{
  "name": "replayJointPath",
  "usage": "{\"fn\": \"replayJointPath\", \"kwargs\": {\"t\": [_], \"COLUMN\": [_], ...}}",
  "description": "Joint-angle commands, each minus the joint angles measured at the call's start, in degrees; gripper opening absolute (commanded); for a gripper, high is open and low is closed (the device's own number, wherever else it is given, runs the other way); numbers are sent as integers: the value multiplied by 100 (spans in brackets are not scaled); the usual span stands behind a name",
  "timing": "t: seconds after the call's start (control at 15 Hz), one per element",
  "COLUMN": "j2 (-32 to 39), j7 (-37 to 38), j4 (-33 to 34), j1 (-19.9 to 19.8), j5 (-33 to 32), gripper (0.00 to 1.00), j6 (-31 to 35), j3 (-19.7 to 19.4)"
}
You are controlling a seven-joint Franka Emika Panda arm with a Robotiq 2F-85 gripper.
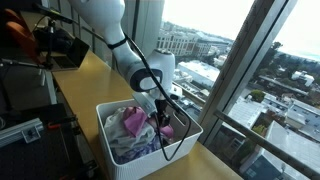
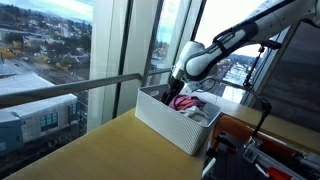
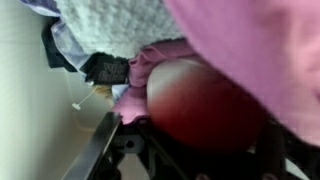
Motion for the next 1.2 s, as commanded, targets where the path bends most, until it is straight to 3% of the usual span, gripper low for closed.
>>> {"fn": "replayJointPath", "kwargs": {"t": [0.0, 0.2, 0.47, 1.0, 1.07, 1.13], "j2": [-883, -1524, -2566, -4378, -3897, -4075], "j7": [-163, -150, -148, 574, 480, 532], "j4": [-464, -750, -1255, -2351, -2003, -2113], "j1": [22, 95, 175, 894, 861, 914], "j5": [98, 104, 561, 1722, 1365, 1475], "gripper": [84, 100, 100, 100, 100, 100], "j6": [-91, -121, -480, -531, -552, -552], "j3": [92, 86, 301, 378, 323, 326]}}
